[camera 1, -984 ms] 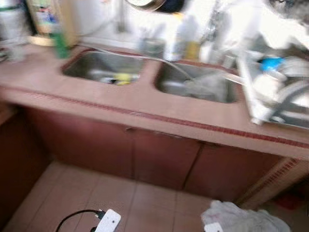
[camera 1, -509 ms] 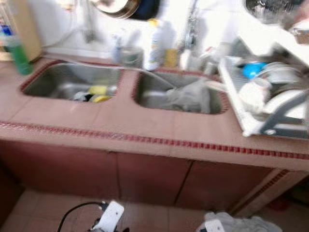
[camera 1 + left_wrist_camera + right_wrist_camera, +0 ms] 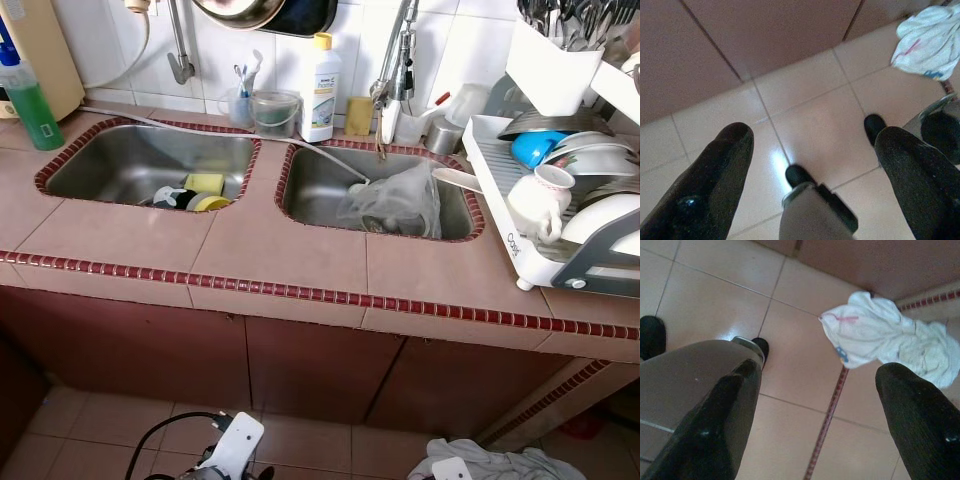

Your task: Kitchen organization

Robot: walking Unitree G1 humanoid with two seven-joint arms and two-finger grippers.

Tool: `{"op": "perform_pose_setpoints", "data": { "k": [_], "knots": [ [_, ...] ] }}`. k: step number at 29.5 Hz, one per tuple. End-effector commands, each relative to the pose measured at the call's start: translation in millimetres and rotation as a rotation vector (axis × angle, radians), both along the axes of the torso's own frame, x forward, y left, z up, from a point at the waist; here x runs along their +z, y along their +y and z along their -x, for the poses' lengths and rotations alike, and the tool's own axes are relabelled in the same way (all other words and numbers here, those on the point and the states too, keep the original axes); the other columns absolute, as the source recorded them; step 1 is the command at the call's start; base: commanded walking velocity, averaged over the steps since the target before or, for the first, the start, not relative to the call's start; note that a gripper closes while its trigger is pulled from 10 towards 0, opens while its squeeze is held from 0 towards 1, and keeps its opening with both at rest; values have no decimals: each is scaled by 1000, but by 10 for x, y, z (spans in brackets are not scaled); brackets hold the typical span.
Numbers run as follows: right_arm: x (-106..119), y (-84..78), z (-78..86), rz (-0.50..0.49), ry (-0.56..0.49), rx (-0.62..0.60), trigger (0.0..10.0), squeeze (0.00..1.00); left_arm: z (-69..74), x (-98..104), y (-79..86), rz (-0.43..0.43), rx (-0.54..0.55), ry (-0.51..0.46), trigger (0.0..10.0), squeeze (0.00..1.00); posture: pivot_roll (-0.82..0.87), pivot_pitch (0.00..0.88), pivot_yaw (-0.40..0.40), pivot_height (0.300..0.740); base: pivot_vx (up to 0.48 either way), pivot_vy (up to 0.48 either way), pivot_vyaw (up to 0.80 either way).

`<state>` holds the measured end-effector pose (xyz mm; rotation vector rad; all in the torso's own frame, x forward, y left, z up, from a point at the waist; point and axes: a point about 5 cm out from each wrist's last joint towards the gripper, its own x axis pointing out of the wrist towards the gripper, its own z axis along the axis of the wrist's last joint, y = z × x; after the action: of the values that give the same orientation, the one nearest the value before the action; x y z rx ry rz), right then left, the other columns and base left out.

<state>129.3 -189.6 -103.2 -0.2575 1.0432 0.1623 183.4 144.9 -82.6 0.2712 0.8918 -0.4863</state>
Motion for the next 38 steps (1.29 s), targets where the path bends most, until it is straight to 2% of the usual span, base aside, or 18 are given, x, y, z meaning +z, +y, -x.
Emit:
{"op": "perform_pose_setpoints", "data": {
  "k": [1,5,11,24,38],
  "knots": [
    [-1,31,10,-15,2,66,10000,0,-88,56,-44,19,-44,-43,10000,0,-10,0,-62,740,0,0,0],
    [7,50,-13,-11,-5,111,10000,0,-97,61,3,3,-53,-43,10000,0,-13,0,-63,740,0,0,0],
    [28,15,-66,10,-12,148,10000,0,-31,22,147,-43,-25,-12,10000,0,-10,0,-68,740,0,0,0],
    [53,-73,-100,30,-10,183,10000,0,64,-18,233,-64,-26,16,10000,0,2,0,-79,740,0,0,0],
    [53,-73,-100,30,-10,183,10000,0,64,-18,233,-64,-26,16,10000,0,2,0,-79,740,0,0,0]
  ]
}}
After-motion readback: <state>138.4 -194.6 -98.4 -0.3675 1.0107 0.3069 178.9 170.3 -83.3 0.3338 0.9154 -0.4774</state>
